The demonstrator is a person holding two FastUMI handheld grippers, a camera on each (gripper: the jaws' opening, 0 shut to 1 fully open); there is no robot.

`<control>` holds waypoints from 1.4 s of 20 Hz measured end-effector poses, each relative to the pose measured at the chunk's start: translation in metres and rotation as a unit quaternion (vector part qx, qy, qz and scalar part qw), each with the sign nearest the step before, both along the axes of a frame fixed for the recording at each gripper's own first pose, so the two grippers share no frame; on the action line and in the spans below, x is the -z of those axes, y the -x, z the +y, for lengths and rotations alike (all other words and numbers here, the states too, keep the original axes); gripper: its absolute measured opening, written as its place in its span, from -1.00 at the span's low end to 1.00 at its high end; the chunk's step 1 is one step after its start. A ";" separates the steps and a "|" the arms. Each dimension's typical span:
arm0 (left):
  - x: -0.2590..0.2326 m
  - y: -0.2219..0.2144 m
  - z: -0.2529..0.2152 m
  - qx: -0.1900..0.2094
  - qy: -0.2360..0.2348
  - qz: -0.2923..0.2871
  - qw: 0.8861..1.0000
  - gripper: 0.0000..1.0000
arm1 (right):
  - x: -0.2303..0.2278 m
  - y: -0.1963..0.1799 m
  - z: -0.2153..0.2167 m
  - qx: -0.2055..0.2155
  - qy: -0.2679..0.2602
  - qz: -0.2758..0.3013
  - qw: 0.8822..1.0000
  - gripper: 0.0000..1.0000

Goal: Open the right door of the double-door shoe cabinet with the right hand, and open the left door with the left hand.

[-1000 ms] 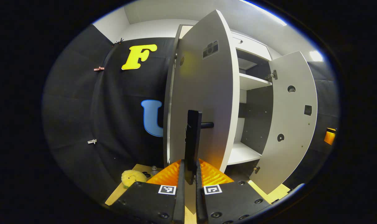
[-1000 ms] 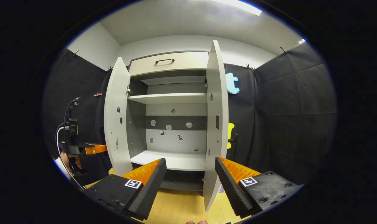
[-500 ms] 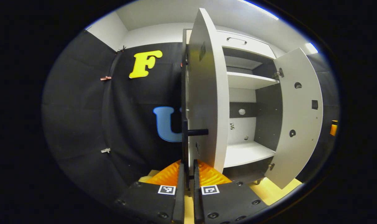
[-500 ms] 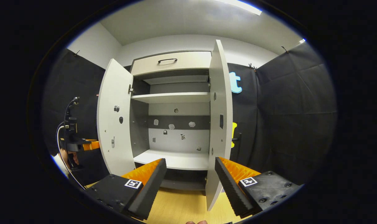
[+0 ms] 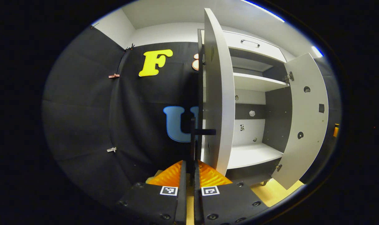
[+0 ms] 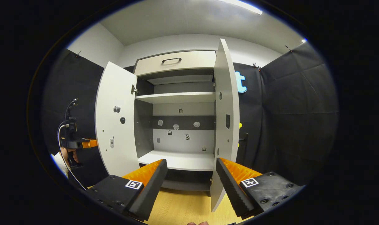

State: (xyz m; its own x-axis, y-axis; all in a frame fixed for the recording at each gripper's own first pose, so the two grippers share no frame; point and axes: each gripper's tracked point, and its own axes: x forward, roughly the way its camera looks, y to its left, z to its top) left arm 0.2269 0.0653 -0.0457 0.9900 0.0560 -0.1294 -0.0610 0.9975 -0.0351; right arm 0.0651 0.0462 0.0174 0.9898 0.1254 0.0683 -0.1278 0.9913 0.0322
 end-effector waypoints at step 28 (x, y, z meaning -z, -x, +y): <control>-0.029 0.037 -0.054 0.022 -0.007 -0.045 0.999 0.92 | -0.012 -0.003 -0.007 0.014 -0.022 -0.013 1.000 0.97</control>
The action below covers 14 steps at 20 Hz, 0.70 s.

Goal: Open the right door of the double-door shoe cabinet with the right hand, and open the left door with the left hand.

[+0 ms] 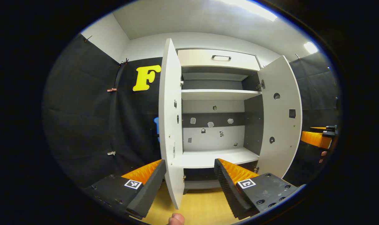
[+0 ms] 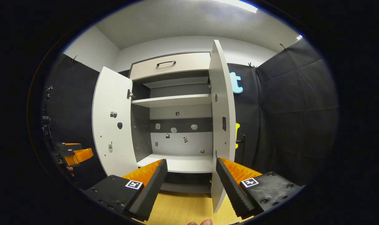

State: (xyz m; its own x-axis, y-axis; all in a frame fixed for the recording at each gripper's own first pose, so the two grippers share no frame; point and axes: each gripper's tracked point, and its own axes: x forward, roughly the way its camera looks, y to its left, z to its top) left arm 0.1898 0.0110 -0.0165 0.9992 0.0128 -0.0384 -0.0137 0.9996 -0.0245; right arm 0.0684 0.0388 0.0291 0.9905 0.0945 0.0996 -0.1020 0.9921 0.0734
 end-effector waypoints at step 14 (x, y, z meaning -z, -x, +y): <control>-0.006 0.003 -0.015 0.008 0.005 -0.014 1.000 0.91 | 0.001 0.005 -0.010 0.017 0.002 -0.004 1.000 0.96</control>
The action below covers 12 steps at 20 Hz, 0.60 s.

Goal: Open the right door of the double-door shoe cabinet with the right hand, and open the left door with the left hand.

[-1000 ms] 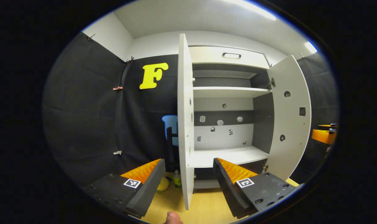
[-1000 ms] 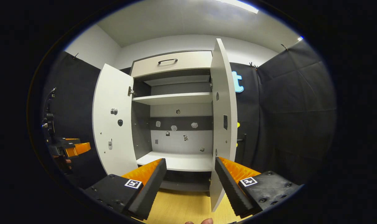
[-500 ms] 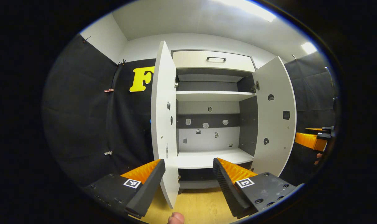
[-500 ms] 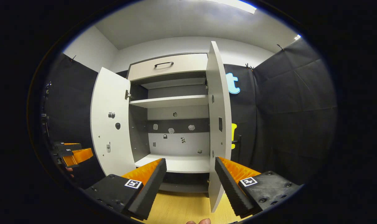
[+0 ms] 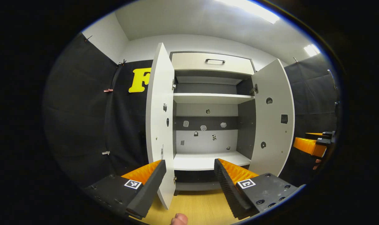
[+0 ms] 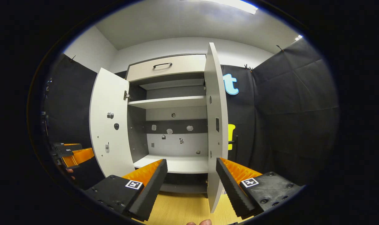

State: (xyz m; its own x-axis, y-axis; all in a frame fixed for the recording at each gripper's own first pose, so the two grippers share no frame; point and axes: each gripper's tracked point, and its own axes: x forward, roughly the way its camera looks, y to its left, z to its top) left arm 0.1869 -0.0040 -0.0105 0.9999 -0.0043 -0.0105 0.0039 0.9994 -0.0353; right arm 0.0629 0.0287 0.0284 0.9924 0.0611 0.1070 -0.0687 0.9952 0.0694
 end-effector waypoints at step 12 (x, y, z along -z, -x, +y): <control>-0.002 -0.001 0.004 -0.010 -0.002 -0.005 1.000 0.91 | -0.002 -0.003 0.000 0.000 0.000 -0.002 1.000 0.96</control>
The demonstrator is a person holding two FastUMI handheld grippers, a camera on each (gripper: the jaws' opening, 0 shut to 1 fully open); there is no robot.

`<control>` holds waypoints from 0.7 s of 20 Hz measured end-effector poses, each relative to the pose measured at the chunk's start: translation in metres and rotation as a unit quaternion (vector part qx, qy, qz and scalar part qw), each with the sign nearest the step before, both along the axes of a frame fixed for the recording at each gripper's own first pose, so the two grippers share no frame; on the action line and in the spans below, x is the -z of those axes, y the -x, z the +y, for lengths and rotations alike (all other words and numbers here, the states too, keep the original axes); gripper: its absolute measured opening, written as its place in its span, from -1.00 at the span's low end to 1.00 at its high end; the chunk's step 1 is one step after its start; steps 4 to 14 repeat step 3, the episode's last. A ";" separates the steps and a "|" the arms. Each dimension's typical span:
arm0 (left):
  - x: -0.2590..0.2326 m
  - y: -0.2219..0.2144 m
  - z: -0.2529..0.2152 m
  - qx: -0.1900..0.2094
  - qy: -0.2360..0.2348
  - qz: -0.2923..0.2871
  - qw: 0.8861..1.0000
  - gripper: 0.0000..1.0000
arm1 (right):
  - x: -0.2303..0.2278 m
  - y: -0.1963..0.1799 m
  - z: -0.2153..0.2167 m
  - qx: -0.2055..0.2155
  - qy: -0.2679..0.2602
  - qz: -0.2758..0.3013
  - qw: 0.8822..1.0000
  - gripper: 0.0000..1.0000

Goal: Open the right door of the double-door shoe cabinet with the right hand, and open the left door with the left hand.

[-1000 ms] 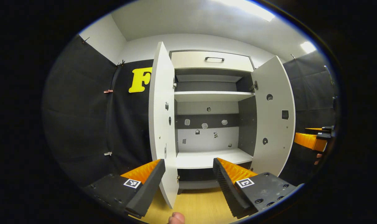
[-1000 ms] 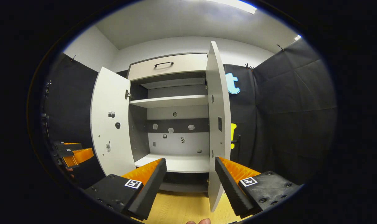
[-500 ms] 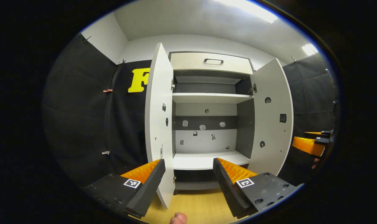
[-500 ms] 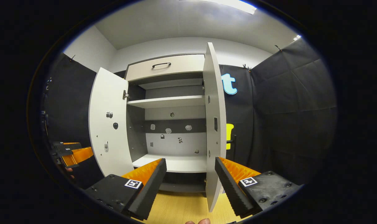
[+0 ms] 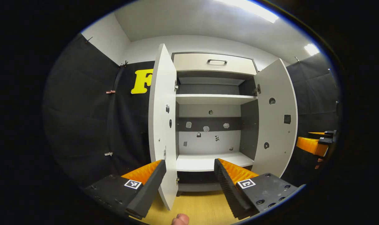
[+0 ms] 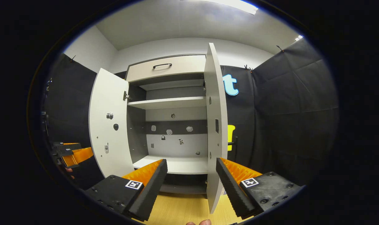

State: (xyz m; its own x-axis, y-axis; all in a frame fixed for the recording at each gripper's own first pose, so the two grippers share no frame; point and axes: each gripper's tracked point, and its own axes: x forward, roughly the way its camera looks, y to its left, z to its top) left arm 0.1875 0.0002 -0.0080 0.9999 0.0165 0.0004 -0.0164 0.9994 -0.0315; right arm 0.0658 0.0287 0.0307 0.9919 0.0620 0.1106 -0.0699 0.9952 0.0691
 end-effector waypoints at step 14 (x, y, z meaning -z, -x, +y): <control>0.001 0.000 0.002 -0.004 -0.001 0.000 1.000 0.90 | 0.001 0.000 0.001 -0.001 -0.001 0.001 1.000 0.96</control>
